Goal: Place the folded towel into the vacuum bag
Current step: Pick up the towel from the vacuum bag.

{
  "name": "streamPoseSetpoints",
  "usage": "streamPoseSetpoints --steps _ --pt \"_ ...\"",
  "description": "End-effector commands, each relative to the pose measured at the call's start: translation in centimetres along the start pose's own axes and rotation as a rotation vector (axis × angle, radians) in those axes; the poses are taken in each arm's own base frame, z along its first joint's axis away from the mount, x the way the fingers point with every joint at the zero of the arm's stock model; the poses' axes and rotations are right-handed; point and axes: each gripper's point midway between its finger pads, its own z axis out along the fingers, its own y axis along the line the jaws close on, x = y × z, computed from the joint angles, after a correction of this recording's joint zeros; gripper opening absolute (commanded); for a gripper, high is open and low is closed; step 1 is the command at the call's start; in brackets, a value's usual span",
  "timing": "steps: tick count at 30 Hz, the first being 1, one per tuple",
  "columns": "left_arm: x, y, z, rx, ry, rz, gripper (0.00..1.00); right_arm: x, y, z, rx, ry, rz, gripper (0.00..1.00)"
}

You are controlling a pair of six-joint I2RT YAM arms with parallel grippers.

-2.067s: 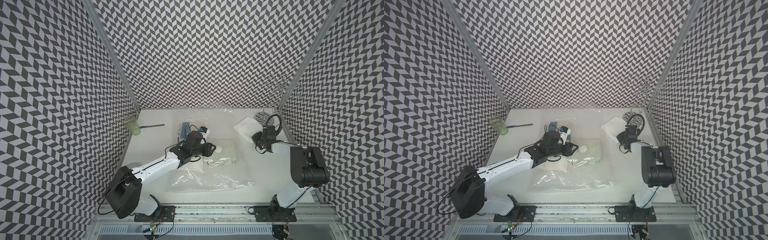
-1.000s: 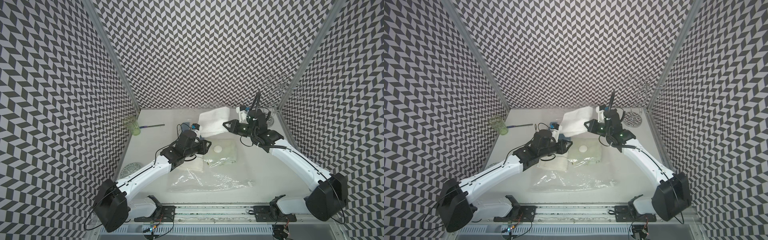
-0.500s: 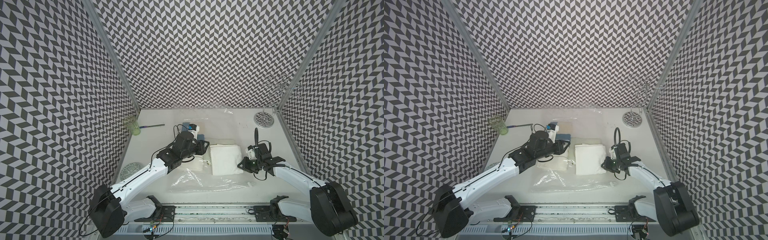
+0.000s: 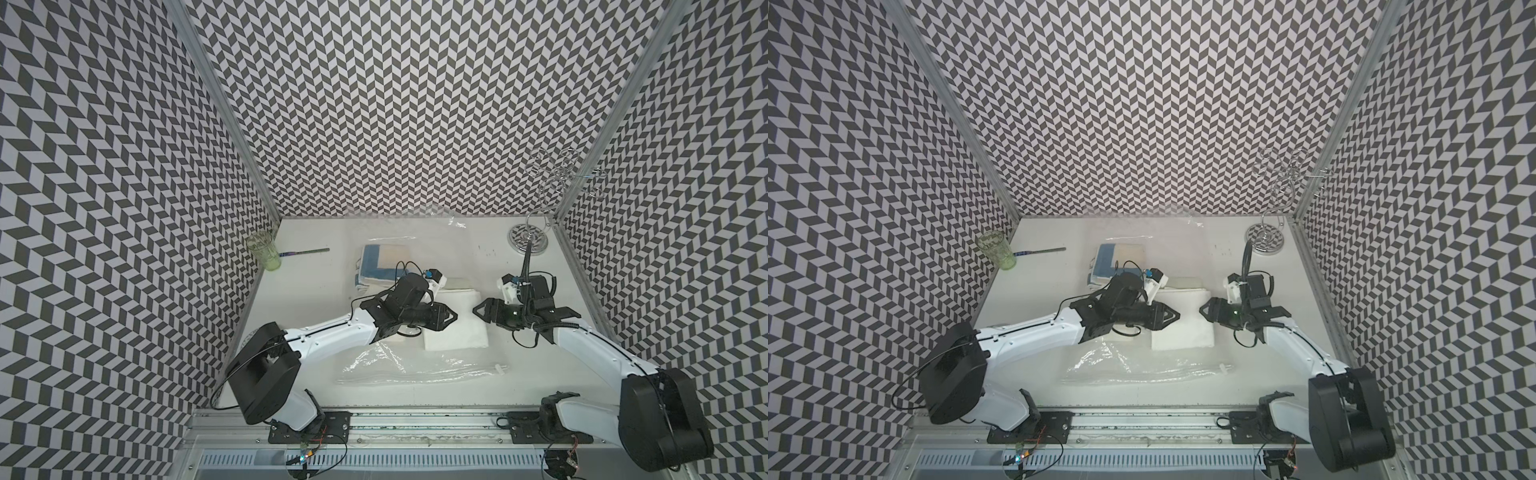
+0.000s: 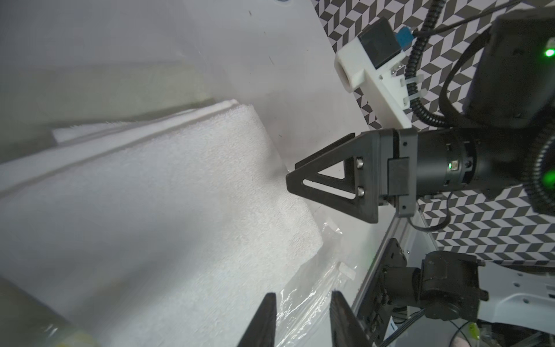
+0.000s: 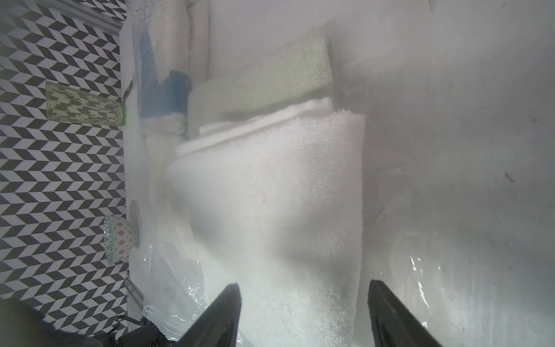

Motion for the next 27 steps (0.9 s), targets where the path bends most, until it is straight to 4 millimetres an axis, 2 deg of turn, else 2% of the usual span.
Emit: streamPoseSetpoints --steps 1,4,7,11,14,17,19,21,23,27 --pt "-1.3 -0.6 1.3 0.045 -0.005 0.003 0.23 -0.4 0.6 0.7 -0.04 -0.027 -0.06 0.67" --pt "-1.1 2.2 3.0 0.001 0.017 -0.058 0.16 0.2 -0.4 1.6 -0.012 -0.018 -0.052 0.61" --pt "-0.8 4.5 4.3 -0.034 0.03 -0.094 0.12 0.0 -0.1 2.0 0.016 -0.037 -0.068 0.47" --pt "-0.3 5.9 5.9 -0.041 0.04 -0.111 0.11 -1.0 2.5 1.7 0.103 -0.099 -0.181 0.26" --pt "0.6 7.8 6.8 -0.065 0.055 -0.139 0.1 -1.0 4.5 1.5 0.196 -0.113 -0.278 0.17" --pt "1.3 9.4 7.3 -0.076 0.057 -0.163 0.08 -0.4 7.4 1.4 0.218 -0.107 -0.357 0.14" --pt "1.6 10.0 7.5 -0.076 0.056 -0.171 0.08 0.8 9.6 2.1 0.168 -0.067 -0.376 0.14" --pt "1.7 10.1 7.4 -0.068 0.056 -0.175 0.08 2.3 11.0 3.4 0.103 -0.005 -0.349 0.14" --pt "1.5 9.8 7.0 -0.066 0.046 -0.17 0.08 3.3 10.9 4.6 0.08 0.041 -0.292 0.13" --pt "1.2 9.2 5.4 -0.062 0.02 -0.168 0.08 4.6 7.3 6.9 0.145 0.087 -0.203 0.12"
